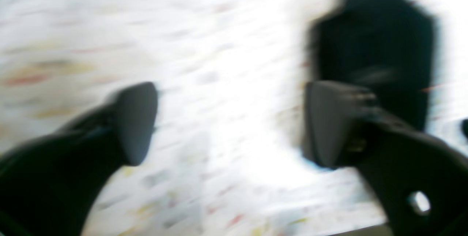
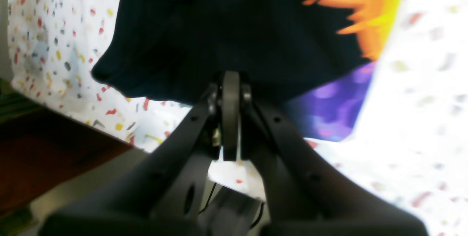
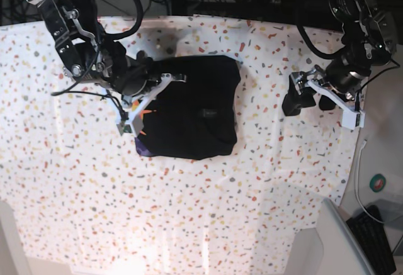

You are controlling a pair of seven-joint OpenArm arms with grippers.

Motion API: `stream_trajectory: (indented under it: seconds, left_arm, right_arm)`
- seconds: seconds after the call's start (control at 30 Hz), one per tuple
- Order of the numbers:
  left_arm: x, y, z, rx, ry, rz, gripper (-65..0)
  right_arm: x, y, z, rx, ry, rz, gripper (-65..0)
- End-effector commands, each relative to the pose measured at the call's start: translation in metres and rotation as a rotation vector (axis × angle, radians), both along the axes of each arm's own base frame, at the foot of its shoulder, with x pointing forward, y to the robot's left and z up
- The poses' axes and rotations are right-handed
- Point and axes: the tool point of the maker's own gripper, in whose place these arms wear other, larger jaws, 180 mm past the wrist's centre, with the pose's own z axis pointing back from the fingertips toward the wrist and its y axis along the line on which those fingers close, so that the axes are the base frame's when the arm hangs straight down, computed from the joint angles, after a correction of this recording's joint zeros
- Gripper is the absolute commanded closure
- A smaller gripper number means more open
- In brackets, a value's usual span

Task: Layout the t-shirt on the table in an organized manner, then fold the t-shirt properly
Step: 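Press the folded bundle flat with the right gripper and release, then grasp the bundle with the left gripper and flip it over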

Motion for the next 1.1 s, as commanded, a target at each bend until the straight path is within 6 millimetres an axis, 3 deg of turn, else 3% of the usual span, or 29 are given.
stream_trajectory:
  seconds: [0.0,0.17,0.37,0.5,0.77,0.8,1.0,1.03,1.07]
  left_arm:
    - [0.011,-0.011,0.01,-0.049,-0.05,-0.034,-65.0]
    - [0.033,-0.088,-0.007,-0.221,-0.012,-0.207,-65.0]
    - [0.042,-0.138,-0.045,-0.315,0.058,-0.261,-65.0]
    - [0.037,-0.146,-0.069,-0.325,0.142,-0.202,-65.0]
    - [0.027,-0.151,-0.095,-0.322,0.239,-0.177,-65.0]
    - [0.025,-0.15,-0.099,-0.323,0.25,-0.172,-59.7]
    - [0.01,-0.135,-0.119,-0.244,0.372,-0.131,-6.6]
    - [0.006,-0.129,-0.123,-0.204,0.407,-0.137,0.0]
    - [0.008,-0.127,-0.123,-0.172,0.417,-0.154,0.0]
  right_arm:
    - [0.005,-0.009,0.007,0.0,-0.029,-0.013,0.0]
    - [0.002,-0.048,0.003,-0.047,-0.022,-0.092,0.0]
    - [0.002,-0.096,0.007,-0.077,-0.029,-0.235,0.0]
    - [0.005,-0.122,0.009,-0.099,-0.039,-0.31,0.0]
    - [0.011,-0.152,0.02,-0.116,-0.116,-0.279,0.0]
    - [0.012,-0.157,0.021,-0.117,-0.12,-0.292,0.0]
    - [0.011,-0.187,0.026,-0.147,-0.134,-0.374,0.0]
    - [0.012,-0.192,0.028,-0.151,-0.138,-0.386,0.0]
    - [0.012,-0.196,0.029,-0.154,-0.142,-0.397,0.0]
